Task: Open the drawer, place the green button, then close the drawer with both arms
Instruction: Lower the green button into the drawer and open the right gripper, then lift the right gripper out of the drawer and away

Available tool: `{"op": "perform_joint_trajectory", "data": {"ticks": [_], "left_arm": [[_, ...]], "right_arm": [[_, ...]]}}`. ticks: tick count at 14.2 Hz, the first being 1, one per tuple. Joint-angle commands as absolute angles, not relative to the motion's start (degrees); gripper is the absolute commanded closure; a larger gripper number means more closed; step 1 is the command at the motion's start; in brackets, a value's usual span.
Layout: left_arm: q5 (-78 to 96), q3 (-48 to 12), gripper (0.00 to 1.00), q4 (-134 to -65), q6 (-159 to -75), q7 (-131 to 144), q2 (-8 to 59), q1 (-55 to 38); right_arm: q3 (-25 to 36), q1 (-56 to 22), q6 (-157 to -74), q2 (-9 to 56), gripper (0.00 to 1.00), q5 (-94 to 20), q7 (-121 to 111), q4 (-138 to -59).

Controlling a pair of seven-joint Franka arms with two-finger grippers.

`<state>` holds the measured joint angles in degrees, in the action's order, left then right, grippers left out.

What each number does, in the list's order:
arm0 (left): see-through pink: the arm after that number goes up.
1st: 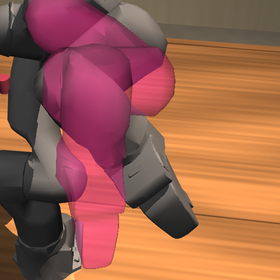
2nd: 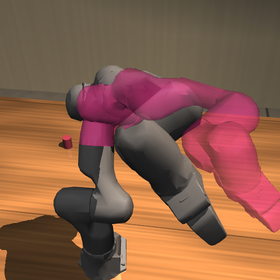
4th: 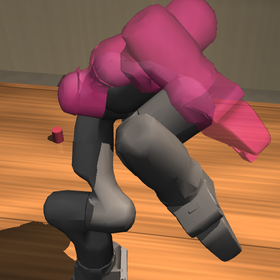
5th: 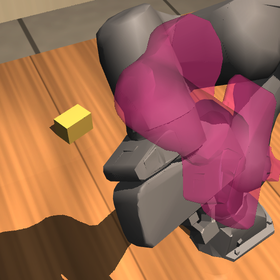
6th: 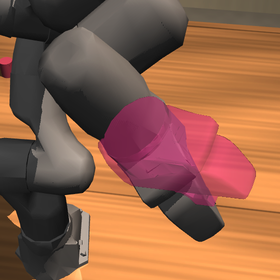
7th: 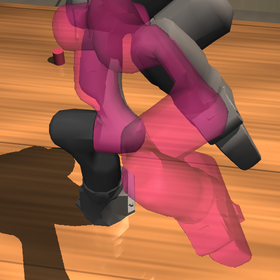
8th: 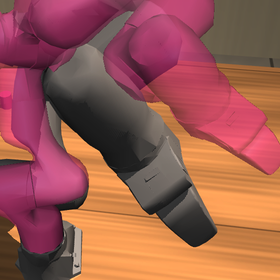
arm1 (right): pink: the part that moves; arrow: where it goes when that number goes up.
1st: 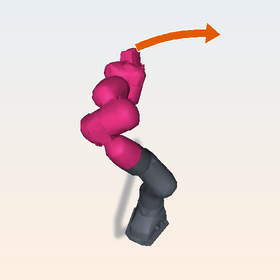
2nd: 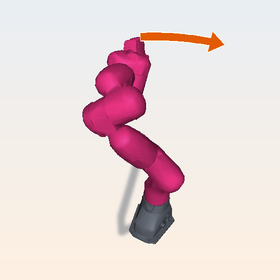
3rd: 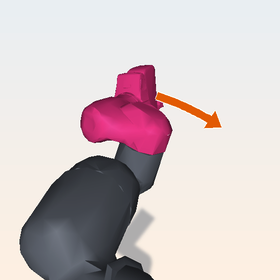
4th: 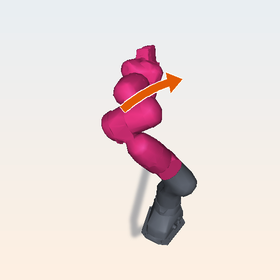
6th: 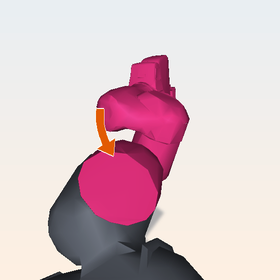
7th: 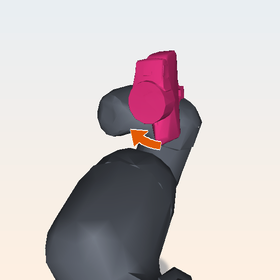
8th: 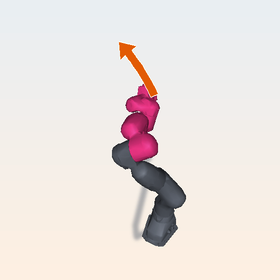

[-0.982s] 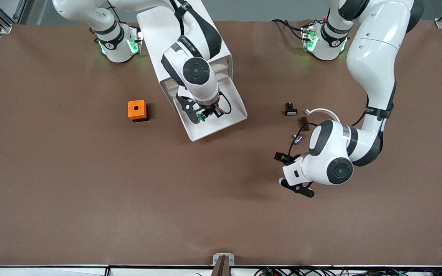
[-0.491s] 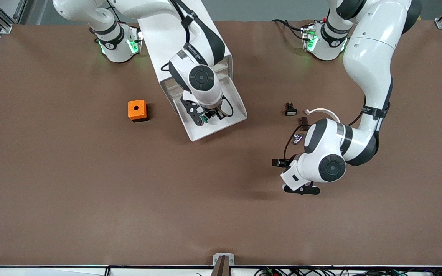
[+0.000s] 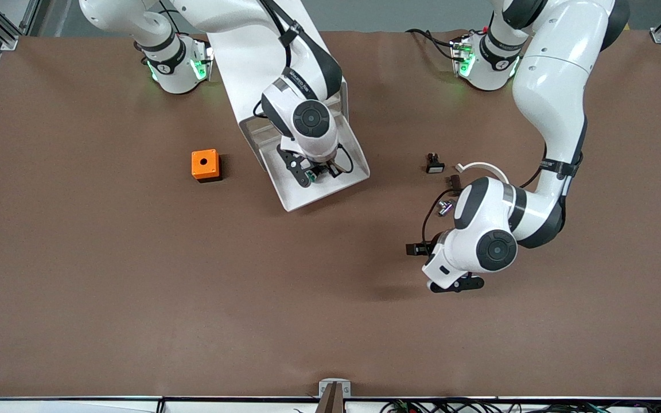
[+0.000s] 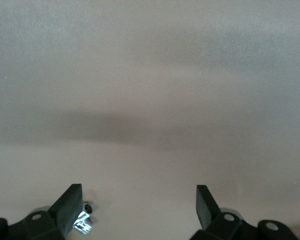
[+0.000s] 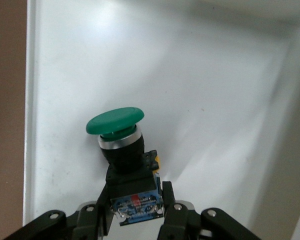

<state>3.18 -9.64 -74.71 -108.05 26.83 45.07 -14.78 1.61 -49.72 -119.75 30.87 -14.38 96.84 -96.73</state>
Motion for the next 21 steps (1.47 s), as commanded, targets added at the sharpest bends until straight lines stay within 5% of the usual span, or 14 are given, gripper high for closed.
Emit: {"op": "perform_joint_trajectory", "data": {"ticks": [1,2,4,7,13,21], "left_arm": [[1.8,-9.4,0.00,-74.9,-108.8,31.1,44.6,-16.5],[1.8,-9.4,0.00,-74.9,-109.0,31.9,44.6,-17.0],[1.8,-9.4,0.00,-74.9,-109.1,33.3,44.6,-17.5],[1.7,-9.4,0.00,-75.1,-110.3,40.8,44.6,-20.1],[-2.9,-9.8,0.00,-75.4,-112.9,49.7,44.7,-24.9],[-2.6,-9.9,0.00,-78.7,-120.9,59.7,45.1,-31.3]], "right_arm": [[2.1,-50.5,-119.9,30.7,0.53,-15.2,97.7,-96.7],[2.2,-50.6,-119.5,30.6,0.48,-15.2,97.7,-96.6],[2.3,-50.5,-119.4,30.3,0.00,-15.2,97.8,-96.5],[2.6,-49.8,-116.5,29.6,0.00,-15.1,97.6,-94.2],[2.6,-43.3,-95.3,26.3,0.00,-14.6,94.1,-81.6],[2.7,-27.2,-79.6,13.2,0.00,-14.4,65.3,-80.9]]}}
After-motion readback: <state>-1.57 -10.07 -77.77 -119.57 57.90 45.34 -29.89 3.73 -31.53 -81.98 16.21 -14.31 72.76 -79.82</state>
